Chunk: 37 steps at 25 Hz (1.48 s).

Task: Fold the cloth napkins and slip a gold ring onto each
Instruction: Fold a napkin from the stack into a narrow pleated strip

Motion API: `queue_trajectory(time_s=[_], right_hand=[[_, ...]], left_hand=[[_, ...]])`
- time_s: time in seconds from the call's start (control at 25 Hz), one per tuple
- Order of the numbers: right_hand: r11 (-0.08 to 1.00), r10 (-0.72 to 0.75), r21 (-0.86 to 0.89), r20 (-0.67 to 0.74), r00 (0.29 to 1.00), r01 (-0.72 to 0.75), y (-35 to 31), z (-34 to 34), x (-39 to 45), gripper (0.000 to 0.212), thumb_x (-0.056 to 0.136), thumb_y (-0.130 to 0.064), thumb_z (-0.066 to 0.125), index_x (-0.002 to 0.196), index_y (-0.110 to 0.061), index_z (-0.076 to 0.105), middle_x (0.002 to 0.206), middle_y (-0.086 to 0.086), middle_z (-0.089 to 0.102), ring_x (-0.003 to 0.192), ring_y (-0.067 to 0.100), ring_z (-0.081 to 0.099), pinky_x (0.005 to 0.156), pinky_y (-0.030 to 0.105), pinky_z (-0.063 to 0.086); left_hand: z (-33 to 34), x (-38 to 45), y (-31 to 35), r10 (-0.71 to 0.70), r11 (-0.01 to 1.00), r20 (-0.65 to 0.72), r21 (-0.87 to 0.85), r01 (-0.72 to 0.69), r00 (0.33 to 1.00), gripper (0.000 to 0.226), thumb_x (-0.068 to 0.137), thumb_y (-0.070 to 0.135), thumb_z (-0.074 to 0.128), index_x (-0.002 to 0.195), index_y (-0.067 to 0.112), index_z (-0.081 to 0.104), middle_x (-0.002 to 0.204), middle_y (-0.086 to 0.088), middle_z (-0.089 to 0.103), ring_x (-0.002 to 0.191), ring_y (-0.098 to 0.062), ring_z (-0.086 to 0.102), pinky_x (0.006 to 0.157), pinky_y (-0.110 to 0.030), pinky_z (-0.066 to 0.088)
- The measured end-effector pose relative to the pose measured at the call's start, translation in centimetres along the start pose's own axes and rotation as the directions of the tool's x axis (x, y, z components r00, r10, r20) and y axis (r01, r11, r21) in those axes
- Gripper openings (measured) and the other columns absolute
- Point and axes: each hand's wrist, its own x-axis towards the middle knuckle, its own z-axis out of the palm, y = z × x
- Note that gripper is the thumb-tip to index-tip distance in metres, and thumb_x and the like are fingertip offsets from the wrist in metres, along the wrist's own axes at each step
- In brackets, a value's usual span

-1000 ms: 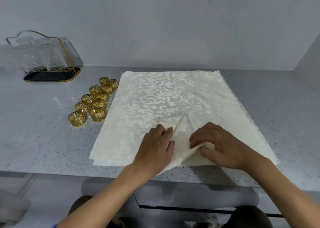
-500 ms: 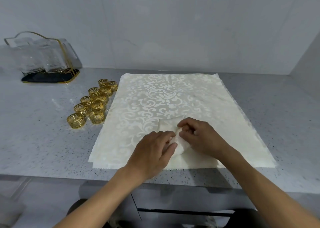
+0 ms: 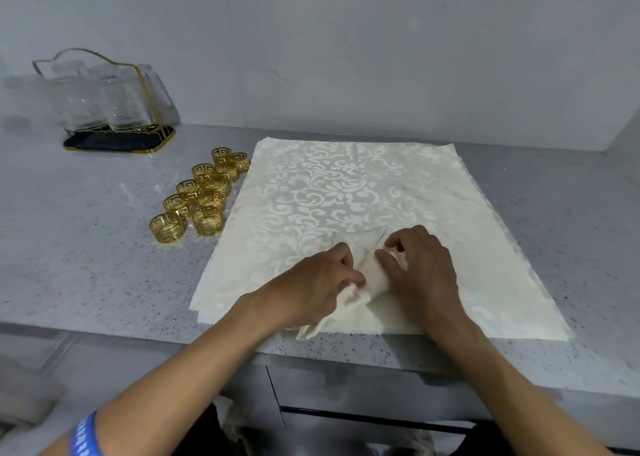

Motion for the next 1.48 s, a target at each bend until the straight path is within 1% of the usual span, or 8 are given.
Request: queue_trajectory(time_s=[0.2, 0.36, 0.56, 0.72, 0.84, 1.0, 1.2, 1.48], right_hand=[[0.961, -0.274, 0.015, 0.115, 0.955, 0.275, -4.6, -1.4, -6.6, 0.025, 0.095, -0.049, 0.048, 0.101, -0.026, 0.058, 0.083, -0.011, 0.060, 0.069, 0.011, 0.053, 0.068, 0.034, 0.039], [0.977, -0.168, -0.104, 0.164, 0.972, 0.186, -5.4, -0.8, -7.9, 0.047, 0.086, -0.069, 0.048, 0.112, -0.030, 0.054, 0.091, -0.013, 0.061, 0.078, 0.014, 0.056, 0.073, 0.037, 0.044], [0.978, -0.148, -0.136, 0.082, 0.986, 0.158, -6.1, -0.2, -8.6, 0.032, 0.078, -0.046, 0.066, 0.099, -0.026, 0.053, 0.067, -0.011, 0.059, 0.060, 0.017, 0.055, 0.066, 0.039, 0.047], [0.988, -0.095, -0.112, 0.122, 0.988, 0.109, -7.7, -0.2, -8.5, 0.052, 0.075, -0.066, 0.055, 0.110, -0.027, 0.055, 0.076, -0.014, 0.061, 0.066, 0.016, 0.055, 0.069, 0.036, 0.044], [0.982, -0.142, -0.112, 0.094, 0.985, 0.153, -8.4, 0.6, -7.6, 0.029, 0.075, -0.038, 0.064, 0.098, -0.023, 0.056, 0.065, -0.011, 0.057, 0.057, 0.018, 0.051, 0.062, 0.035, 0.043], [0.992, -0.080, -0.095, 0.084, 0.993, 0.088, -5.0, -1.7, -6.4, 0.020, 0.072, -0.017, 0.060, 0.090, -0.023, 0.053, 0.055, -0.011, 0.047, 0.049, 0.014, 0.042, 0.058, 0.032, 0.034], [0.960, -0.150, -0.216, 0.145, 0.978, 0.179, 4.6, -6.3, -2.9, 0.025, 0.078, -0.004, 0.069, 0.092, -0.024, 0.069, 0.080, -0.007, 0.069, 0.072, 0.023, 0.059, 0.064, 0.042, 0.049], [0.892, -0.291, -0.339, 0.074, 0.954, 0.299, 4.9, -4.6, -3.4, 0.021, 0.083, -0.033, 0.065, 0.072, -0.020, 0.076, 0.085, -0.006, 0.066, 0.079, 0.025, 0.057, 0.066, 0.040, 0.044]], left_hand=[[-0.5, 1.1, -0.1, -0.107, 0.994, -0.032, 0.003, 0.107, 0.994, 0.035, 0.098, 0.006, 0.047, 0.124, 0.018, 0.066, 0.106, 0.009, 0.046, 0.093, -0.011, 0.054, 0.084, -0.031, 0.049], [-0.4, 1.3, 0.9, -0.204, 0.975, -0.137, 0.059, 0.213, 0.969, 0.033, 0.095, 0.005, 0.048, 0.117, 0.018, 0.068, 0.104, 0.002, 0.047, 0.094, -0.017, 0.054, 0.076, -0.027, 0.044], [-1.6, 1.8, 0.4, -0.234, 0.972, -0.080, 0.005, 0.236, 0.969, 0.036, 0.093, 0.006, 0.053, 0.119, 0.024, 0.070, 0.097, 0.014, 0.051, 0.090, -0.003, 0.050, 0.067, -0.007, 0.032], [-1.2, 1.7, 0.4, -0.254, 0.967, -0.073, -0.006, 0.254, 0.964, 0.036, 0.092, 0.007, 0.053, 0.118, 0.024, 0.070, 0.101, 0.009, 0.061, 0.093, -0.010, 0.057, 0.074, -0.015, 0.039], [-1.4, 1.9, -0.1, -0.260, 0.965, -0.060, -0.047, 0.258, 0.964, 0.035, 0.089, 0.009, 0.057, 0.116, 0.025, 0.072, 0.091, 0.013, 0.059, 0.086, -0.007, 0.057, 0.070, -0.012, 0.038], [-1.5, 1.7, 0.1, -0.150, 0.972, -0.118, 0.162, 0.168, 0.982, 0.024, 0.090, 0.029, 0.065, 0.113, 0.025, 0.071, 0.088, 0.016, 0.047, 0.088, -0.005, 0.044, 0.073, -0.023, 0.034], [0.1, 1.8, 1.6, 0.091, 0.943, -0.090, 0.327, -0.057, 0.992, 0.031, 0.094, 0.050, 0.057, 0.117, 0.034, 0.068, 0.116, 0.016, 0.056, 0.115, -0.007, 0.039, 0.091, -0.027, 0.018], [0.6, 0.1, -0.4, 0.097, 0.976, -0.232, 0.212, -0.047, 0.968, 0.028, 0.089, 0.046, 0.055, 0.095, 0.028, 0.076, 0.094, 0.016, 0.069, 0.087, -0.010, 0.059, 0.085, -0.034, 0.038]])
